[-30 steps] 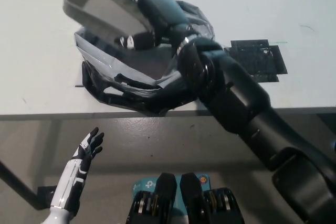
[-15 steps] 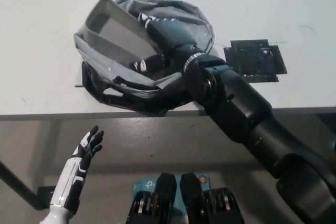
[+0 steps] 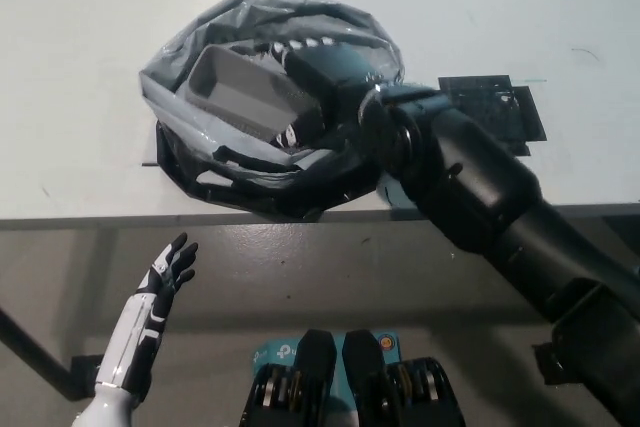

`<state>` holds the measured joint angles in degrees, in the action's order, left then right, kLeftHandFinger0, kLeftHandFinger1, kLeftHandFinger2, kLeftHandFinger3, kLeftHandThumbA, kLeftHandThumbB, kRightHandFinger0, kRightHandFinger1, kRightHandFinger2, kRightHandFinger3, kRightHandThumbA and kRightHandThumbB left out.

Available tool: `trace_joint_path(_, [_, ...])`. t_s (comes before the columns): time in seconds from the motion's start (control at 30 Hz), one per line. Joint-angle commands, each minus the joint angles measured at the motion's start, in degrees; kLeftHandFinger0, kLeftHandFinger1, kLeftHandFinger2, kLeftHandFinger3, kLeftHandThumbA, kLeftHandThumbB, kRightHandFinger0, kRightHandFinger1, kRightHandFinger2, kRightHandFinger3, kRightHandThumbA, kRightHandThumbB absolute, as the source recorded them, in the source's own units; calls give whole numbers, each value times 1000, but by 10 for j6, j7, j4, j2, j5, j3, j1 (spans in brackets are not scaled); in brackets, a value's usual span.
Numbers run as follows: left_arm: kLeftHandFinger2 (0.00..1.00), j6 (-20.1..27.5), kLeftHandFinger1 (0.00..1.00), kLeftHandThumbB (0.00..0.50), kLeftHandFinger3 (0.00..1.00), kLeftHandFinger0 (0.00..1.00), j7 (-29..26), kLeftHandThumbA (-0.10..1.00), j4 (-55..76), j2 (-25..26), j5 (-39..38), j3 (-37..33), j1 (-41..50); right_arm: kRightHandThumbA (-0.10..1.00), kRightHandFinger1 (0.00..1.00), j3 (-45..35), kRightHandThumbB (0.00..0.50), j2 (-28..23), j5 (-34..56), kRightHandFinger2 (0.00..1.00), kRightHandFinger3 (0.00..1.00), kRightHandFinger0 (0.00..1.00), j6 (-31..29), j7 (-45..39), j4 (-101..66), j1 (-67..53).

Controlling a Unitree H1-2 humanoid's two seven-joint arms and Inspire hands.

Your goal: Use the right hand to pick up a small rectangular container and put it into a plastic bag and lift the bag

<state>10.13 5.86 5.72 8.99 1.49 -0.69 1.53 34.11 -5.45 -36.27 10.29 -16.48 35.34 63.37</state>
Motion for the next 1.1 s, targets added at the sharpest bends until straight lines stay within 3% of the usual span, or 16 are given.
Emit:
trace_joint_path(0.0, [1000, 4, 1000, 253, 1000, 1000, 3, 1000, 17, 11, 1, 5, -8, 975, 1000, -40, 500, 0, 19, 1000, 1000, 1000, 4, -6, -40, 56])
trace_joint_path(0.2, [1000, 10, 1000, 230, 1000, 1000, 2, 1000, 15, 9, -2, 5, -7, 982, 1000, -93, 490, 4, 29, 1000, 1000, 1000, -7, 25, -70, 69])
trace_joint_path(0.47, [1000, 6, 1000, 255, 1000, 1000, 5, 1000, 16, 10, -3, 5, -9, 1000, 1000, -152, 500, 8, 39, 1000, 1000, 1000, -65, 102, -64, 68])
trace_joint_path(0.7, [1000, 2, 1000, 252, 1000, 1000, 1, 1000, 15, 7, -2, 7, -7, 929, 1000, -161, 485, -8, 34, 1000, 1000, 1000, -40, 79, -36, 53])
trace_joint_path(0.9, [1000, 12, 1000, 225, 1000, 1000, 1, 1000, 15, 7, 2, 5, 6, 957, 1000, -151, 496, -18, 13, 1000, 1000, 1000, -31, 98, 14, 42])
trace_joint_path(1.07, [1000, 12, 1000, 243, 1000, 1000, 2, 1000, 14, 4, -4, 5, 12, 930, 1000, -151, 499, -26, 20, 1000, 1000, 1000, -31, 98, 73, 48])
